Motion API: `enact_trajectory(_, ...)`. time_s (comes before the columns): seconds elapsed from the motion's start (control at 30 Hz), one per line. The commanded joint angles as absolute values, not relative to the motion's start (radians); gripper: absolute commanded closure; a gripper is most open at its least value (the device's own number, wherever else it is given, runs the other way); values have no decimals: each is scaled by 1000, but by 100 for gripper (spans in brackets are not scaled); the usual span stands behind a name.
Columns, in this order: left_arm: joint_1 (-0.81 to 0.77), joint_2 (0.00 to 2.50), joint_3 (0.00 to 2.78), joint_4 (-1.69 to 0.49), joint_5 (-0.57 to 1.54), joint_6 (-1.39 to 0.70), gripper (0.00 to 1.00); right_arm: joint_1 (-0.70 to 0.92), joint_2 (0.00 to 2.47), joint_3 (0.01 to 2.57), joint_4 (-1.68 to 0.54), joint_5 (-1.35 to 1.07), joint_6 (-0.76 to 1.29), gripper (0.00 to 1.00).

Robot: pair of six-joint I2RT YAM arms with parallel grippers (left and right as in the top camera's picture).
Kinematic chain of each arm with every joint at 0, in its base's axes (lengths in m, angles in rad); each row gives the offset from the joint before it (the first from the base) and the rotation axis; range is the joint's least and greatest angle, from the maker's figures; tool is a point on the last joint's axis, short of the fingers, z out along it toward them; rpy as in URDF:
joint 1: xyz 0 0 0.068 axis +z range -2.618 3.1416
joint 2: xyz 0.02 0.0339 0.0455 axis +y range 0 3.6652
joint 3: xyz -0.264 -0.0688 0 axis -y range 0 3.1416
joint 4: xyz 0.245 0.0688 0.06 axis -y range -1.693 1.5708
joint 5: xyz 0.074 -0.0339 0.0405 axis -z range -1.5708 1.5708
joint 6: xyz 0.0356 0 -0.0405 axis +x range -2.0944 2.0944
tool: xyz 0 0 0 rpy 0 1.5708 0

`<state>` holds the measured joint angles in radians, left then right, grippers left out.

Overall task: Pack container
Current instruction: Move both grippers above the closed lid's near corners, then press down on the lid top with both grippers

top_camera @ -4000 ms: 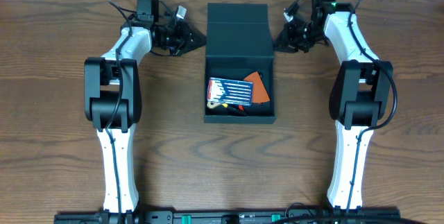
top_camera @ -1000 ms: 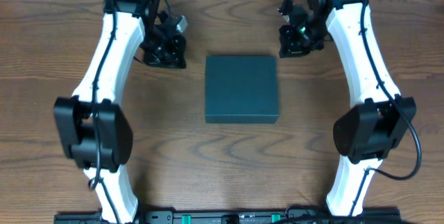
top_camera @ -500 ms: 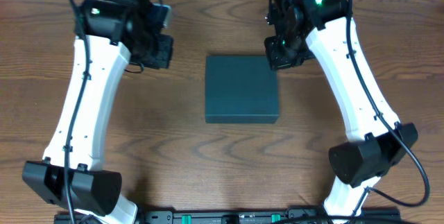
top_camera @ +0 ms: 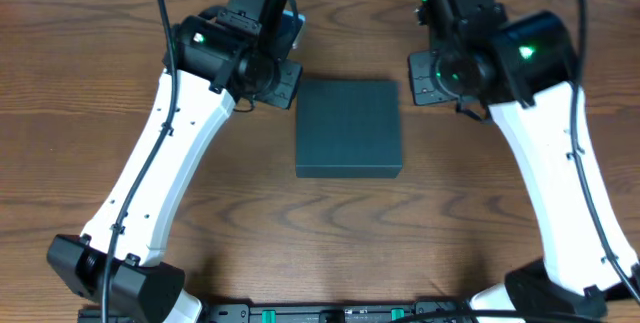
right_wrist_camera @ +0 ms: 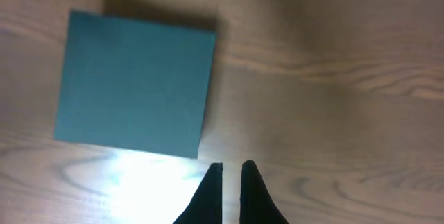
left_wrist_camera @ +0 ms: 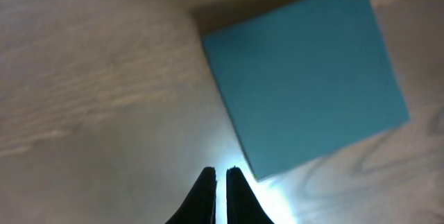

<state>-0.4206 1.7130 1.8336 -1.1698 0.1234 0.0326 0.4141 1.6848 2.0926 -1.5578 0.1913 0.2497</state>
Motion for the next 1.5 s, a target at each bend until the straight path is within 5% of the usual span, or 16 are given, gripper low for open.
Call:
enact_trajectory(0.0, -433, 1707, 1743, -1102, 107, 25, 94, 419, 1684, 2021, -1527, 215, 268, 99)
enact_trajectory(0.73, -480, 1761, 1486, -861, 119, 33, 94, 419, 1685, 1396, -1027, -55, 209, 99)
enact_trajectory(1.47, -515, 1952, 1485, -797, 129, 52, 94, 419, 1687, 1250, -951, -57, 209, 99)
